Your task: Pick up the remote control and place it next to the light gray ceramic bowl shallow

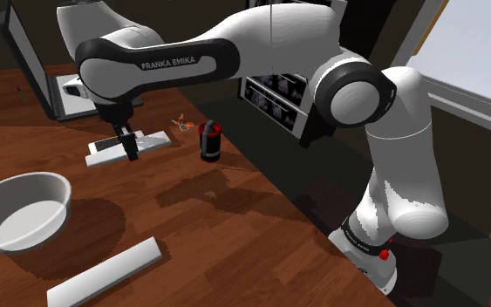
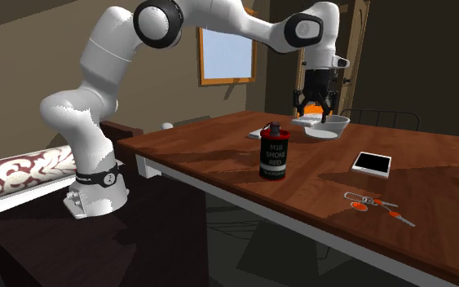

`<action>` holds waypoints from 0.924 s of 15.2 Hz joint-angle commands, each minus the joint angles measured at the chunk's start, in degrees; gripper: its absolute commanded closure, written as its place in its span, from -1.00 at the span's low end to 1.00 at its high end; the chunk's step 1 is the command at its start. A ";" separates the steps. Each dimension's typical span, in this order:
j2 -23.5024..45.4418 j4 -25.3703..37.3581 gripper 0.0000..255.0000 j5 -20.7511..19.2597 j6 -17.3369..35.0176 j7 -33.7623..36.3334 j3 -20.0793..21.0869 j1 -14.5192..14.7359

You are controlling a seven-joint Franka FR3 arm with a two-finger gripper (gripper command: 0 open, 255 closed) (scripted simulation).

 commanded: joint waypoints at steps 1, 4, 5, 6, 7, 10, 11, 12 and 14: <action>0.05 -1.48 1.00 -0.04 1.58 0.14 0.00 -0.01; 0.28 -3.43 1.00 -0.11 3.75 0.24 -0.04 -0.09; 0.38 -4.03 1.00 -0.13 4.45 0.27 -0.06 -0.11; 0.50 -4.61 1.00 -0.16 5.15 0.30 -0.07 -0.13; 0.64 -5.16 1.00 -0.19 5.84 0.34 -0.09 -0.15; 1.13 -6.70 1.00 -0.29 7.85 0.44 -0.15 -0.19; 1.31 -7.17 1.00 -0.33 8.51 0.47 -0.17 -0.19; 1.51 -7.63 1.00 -0.37 9.16 0.51 -0.20 -0.20; 1.93 -8.51 1.00 -0.45 10.46 0.58 -0.24 -0.21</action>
